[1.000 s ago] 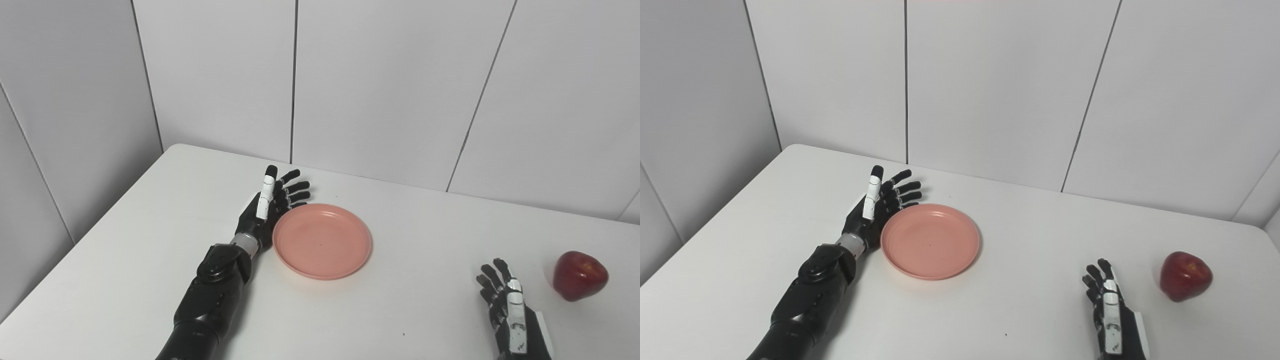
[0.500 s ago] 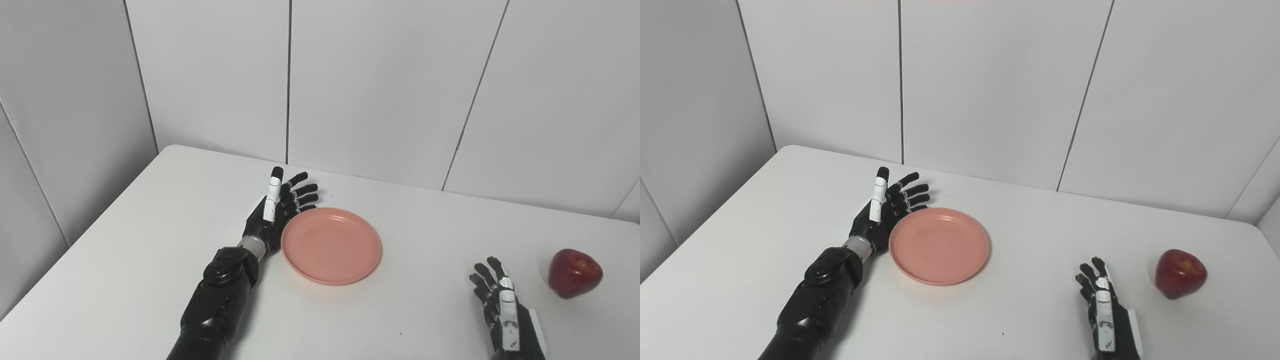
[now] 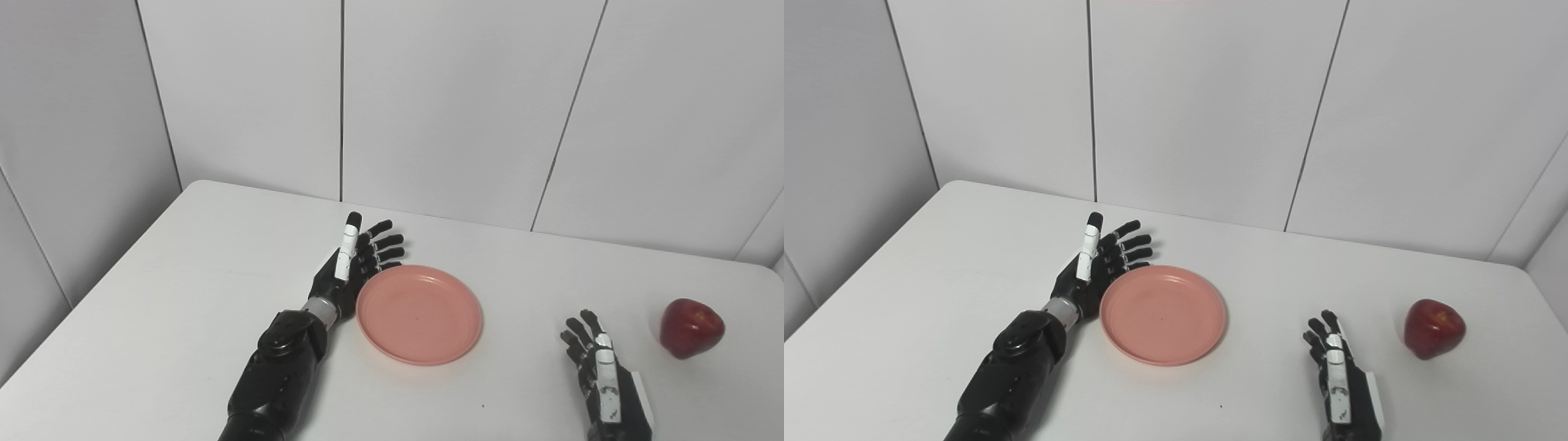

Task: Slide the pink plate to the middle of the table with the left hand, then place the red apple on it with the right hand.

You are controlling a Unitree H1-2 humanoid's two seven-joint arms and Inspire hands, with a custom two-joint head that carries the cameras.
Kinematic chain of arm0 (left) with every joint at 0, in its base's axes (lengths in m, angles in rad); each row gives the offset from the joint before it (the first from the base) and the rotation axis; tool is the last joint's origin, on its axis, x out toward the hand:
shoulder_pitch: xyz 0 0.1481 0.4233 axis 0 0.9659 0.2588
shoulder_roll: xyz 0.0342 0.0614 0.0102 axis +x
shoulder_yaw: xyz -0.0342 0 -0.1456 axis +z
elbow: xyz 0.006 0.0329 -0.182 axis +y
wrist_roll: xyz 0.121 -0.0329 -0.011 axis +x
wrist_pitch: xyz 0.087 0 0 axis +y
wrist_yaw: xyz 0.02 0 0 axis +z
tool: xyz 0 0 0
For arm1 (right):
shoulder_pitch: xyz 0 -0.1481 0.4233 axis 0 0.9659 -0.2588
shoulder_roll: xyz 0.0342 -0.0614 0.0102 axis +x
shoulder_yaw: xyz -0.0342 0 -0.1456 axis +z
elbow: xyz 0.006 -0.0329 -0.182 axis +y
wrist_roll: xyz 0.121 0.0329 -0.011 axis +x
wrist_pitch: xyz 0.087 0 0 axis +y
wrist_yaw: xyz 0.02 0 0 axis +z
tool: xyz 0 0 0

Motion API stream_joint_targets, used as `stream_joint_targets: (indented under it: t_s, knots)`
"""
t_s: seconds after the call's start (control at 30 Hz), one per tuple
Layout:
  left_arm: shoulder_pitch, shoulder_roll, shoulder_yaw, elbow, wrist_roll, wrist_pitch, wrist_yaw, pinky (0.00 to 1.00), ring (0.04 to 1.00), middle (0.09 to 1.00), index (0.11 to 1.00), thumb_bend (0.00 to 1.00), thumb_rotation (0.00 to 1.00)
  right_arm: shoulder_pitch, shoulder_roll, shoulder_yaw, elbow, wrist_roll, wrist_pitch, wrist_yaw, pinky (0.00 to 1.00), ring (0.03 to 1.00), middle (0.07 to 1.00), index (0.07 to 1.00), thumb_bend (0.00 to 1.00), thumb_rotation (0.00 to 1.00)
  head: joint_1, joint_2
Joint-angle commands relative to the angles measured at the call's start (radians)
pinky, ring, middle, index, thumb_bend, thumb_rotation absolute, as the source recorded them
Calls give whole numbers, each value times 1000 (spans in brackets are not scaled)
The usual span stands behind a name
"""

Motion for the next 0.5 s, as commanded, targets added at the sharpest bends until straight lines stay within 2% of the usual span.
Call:
stream_joint_targets:
  t_s: [0.0,0.47]
  knots:
    - [0,-1,-8,-2,7,41,-2,772,798,801,841,931,1000,-11,23,23,-17,10,36,19,962,901,907,937,825,1000,-7,2]
    - [-14,-1,-37,-8,33,46,-12,767,792,809,841,928,1000,-16,43,40,-18,-16,31,2,945,889,902,938,810,1000,-41,9]
